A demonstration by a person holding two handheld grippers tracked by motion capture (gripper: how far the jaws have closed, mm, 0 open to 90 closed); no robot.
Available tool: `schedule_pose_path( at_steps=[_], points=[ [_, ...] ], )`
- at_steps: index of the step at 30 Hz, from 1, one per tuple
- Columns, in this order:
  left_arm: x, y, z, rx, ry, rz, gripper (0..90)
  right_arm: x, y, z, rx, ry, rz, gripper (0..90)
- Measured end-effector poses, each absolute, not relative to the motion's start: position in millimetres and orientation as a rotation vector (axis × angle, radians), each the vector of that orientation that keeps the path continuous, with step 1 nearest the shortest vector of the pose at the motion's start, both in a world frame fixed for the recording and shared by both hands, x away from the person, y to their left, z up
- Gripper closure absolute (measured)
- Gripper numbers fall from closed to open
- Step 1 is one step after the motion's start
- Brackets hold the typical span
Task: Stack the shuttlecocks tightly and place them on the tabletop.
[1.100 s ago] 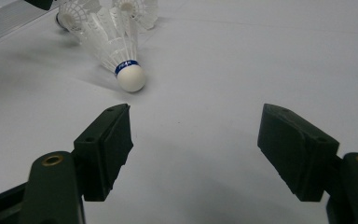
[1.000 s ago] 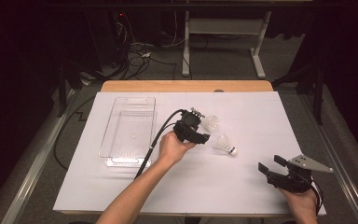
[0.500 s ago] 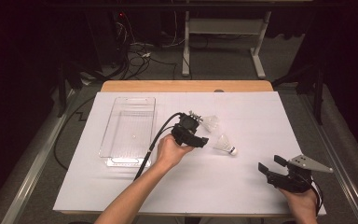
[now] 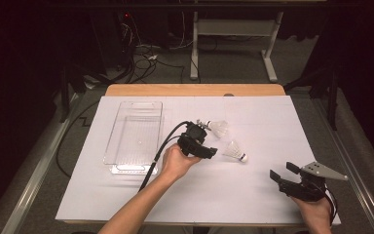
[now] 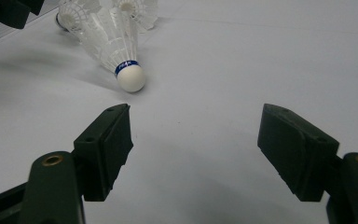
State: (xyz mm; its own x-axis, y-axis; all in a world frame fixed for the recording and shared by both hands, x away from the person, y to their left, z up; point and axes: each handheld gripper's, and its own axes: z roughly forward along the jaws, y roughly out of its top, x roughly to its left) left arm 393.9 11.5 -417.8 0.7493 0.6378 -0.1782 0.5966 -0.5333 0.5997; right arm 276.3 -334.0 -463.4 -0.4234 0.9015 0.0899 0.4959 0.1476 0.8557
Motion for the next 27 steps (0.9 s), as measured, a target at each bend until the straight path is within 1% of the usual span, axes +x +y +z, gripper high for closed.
schedule_pose_path(
  at_steps=[18,27],
  points=[
    [387,20,-422,2.294,0.923,0.050,37.0,276,-334,-463,1.336,1.982,1.204,26.3],
    [382,26,-422,2.296,0.928,0.058,37.1,276,-334,-463,1.336,1.982,1.204,26.4]
  ],
)
